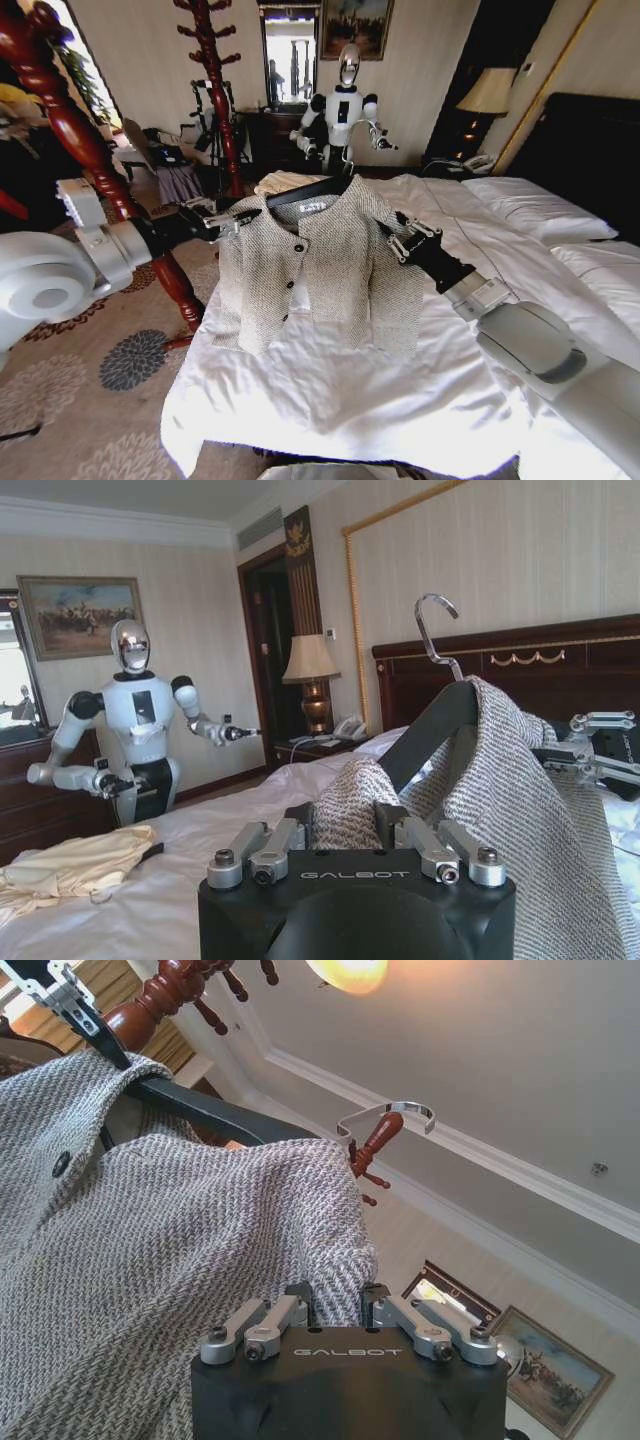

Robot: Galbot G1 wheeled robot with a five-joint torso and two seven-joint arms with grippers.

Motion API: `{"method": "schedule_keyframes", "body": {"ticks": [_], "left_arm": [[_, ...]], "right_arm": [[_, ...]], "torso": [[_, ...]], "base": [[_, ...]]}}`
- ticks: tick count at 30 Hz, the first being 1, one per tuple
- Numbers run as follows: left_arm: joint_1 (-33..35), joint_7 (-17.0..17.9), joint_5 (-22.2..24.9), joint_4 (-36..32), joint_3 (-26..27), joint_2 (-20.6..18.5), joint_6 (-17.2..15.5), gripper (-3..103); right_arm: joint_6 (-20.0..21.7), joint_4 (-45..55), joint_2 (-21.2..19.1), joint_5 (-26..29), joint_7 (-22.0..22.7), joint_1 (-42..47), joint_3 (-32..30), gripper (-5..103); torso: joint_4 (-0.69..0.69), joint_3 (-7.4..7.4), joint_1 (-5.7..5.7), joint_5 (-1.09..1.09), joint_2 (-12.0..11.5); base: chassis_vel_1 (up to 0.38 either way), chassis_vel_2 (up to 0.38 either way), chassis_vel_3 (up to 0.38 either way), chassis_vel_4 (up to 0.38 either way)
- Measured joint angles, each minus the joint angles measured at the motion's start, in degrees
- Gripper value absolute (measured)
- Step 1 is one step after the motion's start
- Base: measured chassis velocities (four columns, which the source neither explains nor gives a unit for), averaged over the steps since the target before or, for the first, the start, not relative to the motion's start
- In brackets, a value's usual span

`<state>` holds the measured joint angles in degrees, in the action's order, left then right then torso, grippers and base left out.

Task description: Pick up the clothes from the bed and hang them on the clothes hanger.

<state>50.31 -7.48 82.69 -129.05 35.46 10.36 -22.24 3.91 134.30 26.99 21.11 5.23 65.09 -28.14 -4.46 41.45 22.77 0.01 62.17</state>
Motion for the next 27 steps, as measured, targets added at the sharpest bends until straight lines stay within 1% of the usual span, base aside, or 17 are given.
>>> {"method": "schedule_keyframes", "body": {"ticks": [1,2,3,6,10,12,13,14,21,24,26,27], "left_arm": [[0.0,-0.3,0.0,0.2,0.0,-0.2,0.1,32],[0.0,-0.4,0.0,0.2,0.1,-0.3,0.2,32],[0.0,-0.8,0.0,0.3,0.1,-0.4,0.5,30],[0.0,-1.1,0.0,0.1,0.2,-0.5,0.7,30],[-0.3,-1.3,0.0,0.0,0.2,-0.5,1.4,10],[-0.4,-1.3,0.0,0.0,0.1,-0.5,1.5,10],[-0.6,-1.5,0.1,-0.1,0.1,-0.5,1.6,5],[-0.8,-2.2,0.1,-0.1,0.1,-0.6,2.0,2],[-1.1,-3.4,0.5,-0.1,0.2,-1.3,2.5,1],[-0.9,-5.4,0.6,0.8,0.4,-3.3,3.4,1],[-0.6,-5.8,0.8,1.0,0.7,-3.8,3.6,1],[0.2,-6.8,1.0,1.5,1.5,-5.3,4.0,1]], "right_arm": [[0.0,0.0,0.0,0.0,0.0,0.0,0.0,22],[-0.1,0.0,0.0,0.0,0.0,0.0,0.0,22],[-0.1,0.1,0.0,0.0,-0.1,0.0,0.0,22],[-0.2,0.2,0.0,-0.1,-0.1,0.2,0.0,22],[-0.5,0.5,0.1,-0.3,-0.5,0.5,0.2,22],[-0.6,0.5,0.1,-0.4,-0.6,0.6,0.2,22],[-0.7,0.5,0.2,-0.5,-0.8,0.6,0.2,22],[-0.9,0.5,0.2,-0.7,-1.1,0.7,0.3,22],[-1.6,0.5,0.4,-1.6,-2.0,0.9,0.8,22],[-1.9,0.3,0.6,-2.8,-2.5,0.8,1.3,22],[-1.9,0.3,0.6,-3.0,-2.6,0.7,1.4,22],[-2.0,0.1,0.8,-3.2,-2.6,0.6,1.6,22]], "torso": [[0.00,0.00,0.00,0.00,0.0],[0.00,0.00,0.00,0.00,0.0],[0.00,0.00,0.00,0.00,0.0],[0.00,0.00,0.00,0.00,0.0],[0.00,0.00,0.00,-0.01,0.0],[0.00,0.00,0.00,-0.01,0.0],[0.00,0.00,0.00,-0.01,0.0],[0.00,0.00,0.00,0.00,0.0],[0.00,0.00,0.00,-0.01,0.0],[0.00,0.00,0.00,-0.01,0.0],[0.00,0.00,0.00,-0.01,0.0],[0.00,0.00,0.00,-0.03,0.0]], "base": [[0.000,0.000,0.000,0.000],[0.000,0.000,0.000,0.000],[0.000,0.000,0.000,0.000],[0.000,0.000,0.000,0.000],[0.000,0.000,0.000,0.000],[0.000,0.000,0.000,0.000],[0.000,0.000,0.000,0.000],[0.000,0.000,0.000,0.000],[0.000,0.000,0.000,0.000],[0.000,0.000,0.000,0.000],[0.000,0.000,0.000,0.000],[0.000,0.000,0.000,0.000]]}}
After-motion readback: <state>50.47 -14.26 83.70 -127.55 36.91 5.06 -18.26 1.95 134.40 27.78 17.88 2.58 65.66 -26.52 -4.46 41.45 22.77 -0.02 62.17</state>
